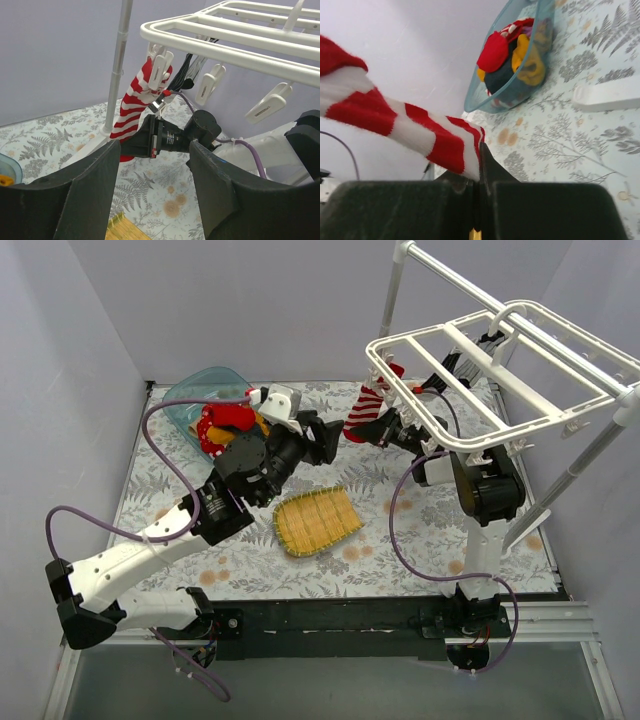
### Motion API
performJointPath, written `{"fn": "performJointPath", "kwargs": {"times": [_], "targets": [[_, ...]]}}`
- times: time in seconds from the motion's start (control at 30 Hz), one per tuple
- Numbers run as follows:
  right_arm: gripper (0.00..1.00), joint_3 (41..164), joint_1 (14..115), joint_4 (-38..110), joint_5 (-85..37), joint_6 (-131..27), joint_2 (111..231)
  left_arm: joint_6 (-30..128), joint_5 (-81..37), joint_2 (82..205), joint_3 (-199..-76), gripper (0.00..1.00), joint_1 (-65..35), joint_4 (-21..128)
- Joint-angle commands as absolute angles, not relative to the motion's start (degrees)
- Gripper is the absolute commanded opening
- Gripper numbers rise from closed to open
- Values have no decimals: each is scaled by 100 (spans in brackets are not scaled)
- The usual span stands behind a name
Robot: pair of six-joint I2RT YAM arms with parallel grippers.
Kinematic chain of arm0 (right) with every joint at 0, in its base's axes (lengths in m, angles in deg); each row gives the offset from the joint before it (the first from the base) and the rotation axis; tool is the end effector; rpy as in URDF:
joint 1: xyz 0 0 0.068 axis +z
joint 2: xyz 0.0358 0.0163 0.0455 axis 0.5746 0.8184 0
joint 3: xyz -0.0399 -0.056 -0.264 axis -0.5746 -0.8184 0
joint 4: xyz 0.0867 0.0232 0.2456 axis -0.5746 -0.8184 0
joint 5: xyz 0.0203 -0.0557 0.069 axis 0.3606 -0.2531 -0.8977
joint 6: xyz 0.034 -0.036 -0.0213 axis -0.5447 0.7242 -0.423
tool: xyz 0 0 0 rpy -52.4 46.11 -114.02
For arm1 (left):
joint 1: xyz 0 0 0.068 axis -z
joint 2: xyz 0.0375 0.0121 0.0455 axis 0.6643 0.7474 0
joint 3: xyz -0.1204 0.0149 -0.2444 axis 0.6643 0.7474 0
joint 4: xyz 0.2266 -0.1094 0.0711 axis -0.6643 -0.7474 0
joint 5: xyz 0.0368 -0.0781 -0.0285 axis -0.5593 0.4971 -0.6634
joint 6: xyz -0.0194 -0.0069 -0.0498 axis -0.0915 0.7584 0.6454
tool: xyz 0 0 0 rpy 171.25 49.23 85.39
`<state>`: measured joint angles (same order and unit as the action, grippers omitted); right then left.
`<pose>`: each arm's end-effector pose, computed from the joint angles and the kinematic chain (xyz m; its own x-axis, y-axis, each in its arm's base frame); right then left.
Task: Remove the socks clipped to the hanger
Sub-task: Remove the sock from the hanger.
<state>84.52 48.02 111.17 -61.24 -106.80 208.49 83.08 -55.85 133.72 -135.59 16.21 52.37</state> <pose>0.3981 0.1174 0.1832 -0.6229 0.4955 -0.6053 -0.5913 0.2083 0.7791 0.1500 -0.2100 0.4443 -0.3481 -0.6644 -0.6613 0.4123 0.5250 -0.7445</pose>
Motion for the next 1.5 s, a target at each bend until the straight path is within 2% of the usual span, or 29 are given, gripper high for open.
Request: {"fn": "performJointPath", "kwargs": {"times": [0.0,0.3,0.47,0.53,1.0,1.47], "targets": [[1,8182,4931,14517,-6510,-11782,20540,8473,-5729,12956,-13275,57,1576,5131],[1,6697,5282,14526,-6748,-11826,19108,8903,-5484,12709,-12791,58,1278,5193],[1,6124,5300,14526,-6915,-11887,18431,9379,-4246,12938,-12791,58,435,5280],[1,5888,5300,14517,-6950,-11905,18194,9301,-4104,13191,-12931,58,355,5438],[1,5219,5318,14508,-7223,-12098,17551,9133,-3076,14757,-14013,58,47,5834],[1,4999,5353,14465,-7443,-12212,17358,8904,-1706,14652,-13635,62,47,6959]]}}
